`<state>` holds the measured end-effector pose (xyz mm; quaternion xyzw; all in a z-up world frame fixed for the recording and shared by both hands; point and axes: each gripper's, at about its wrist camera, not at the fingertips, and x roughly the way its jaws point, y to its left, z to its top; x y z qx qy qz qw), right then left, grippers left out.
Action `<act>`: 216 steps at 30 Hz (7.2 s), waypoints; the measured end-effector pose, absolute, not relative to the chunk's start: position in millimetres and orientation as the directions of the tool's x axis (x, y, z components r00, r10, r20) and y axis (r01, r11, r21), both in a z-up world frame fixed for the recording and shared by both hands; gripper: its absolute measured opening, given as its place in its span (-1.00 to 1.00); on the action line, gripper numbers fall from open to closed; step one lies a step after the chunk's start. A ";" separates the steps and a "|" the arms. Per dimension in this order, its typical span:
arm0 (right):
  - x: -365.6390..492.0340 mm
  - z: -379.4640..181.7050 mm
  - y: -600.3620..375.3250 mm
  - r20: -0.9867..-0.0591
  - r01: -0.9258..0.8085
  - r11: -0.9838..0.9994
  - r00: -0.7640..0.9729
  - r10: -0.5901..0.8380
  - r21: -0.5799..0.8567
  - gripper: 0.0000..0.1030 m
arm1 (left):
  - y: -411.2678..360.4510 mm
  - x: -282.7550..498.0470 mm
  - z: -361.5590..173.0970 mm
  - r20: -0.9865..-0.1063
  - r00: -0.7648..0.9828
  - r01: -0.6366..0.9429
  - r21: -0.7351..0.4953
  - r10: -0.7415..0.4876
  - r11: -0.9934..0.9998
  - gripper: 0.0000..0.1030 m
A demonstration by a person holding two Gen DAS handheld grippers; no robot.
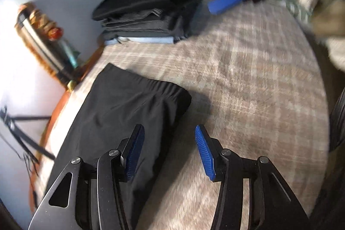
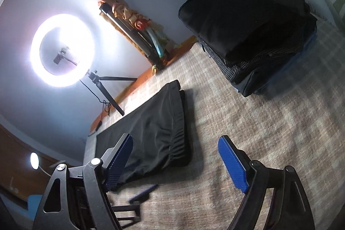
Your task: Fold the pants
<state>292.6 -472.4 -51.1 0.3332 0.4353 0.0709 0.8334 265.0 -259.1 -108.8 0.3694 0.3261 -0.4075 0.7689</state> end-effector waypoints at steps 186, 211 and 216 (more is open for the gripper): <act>481.1 -132.2 -179.1 -0.772 -0.266 0.813 0.262 0.578 0.518 0.26 | 121.7 470.9 -126.5 -0.858 0.402 0.278 -0.218 -0.320 0.935 0.26; 490.6 -143.6 -181.5 -0.748 -0.219 0.799 0.282 0.601 0.560 -0.70 | 105.7 473.2 -130.2 -0.791 0.508 0.314 -0.197 -0.340 0.929 -0.51; 486.4 -140.7 -182.4 -0.747 -0.236 0.798 0.283 0.602 0.554 -0.64 | 105.0 470.2 -130.0 -0.787 0.521 0.315 -0.180 -0.329 0.932 -0.51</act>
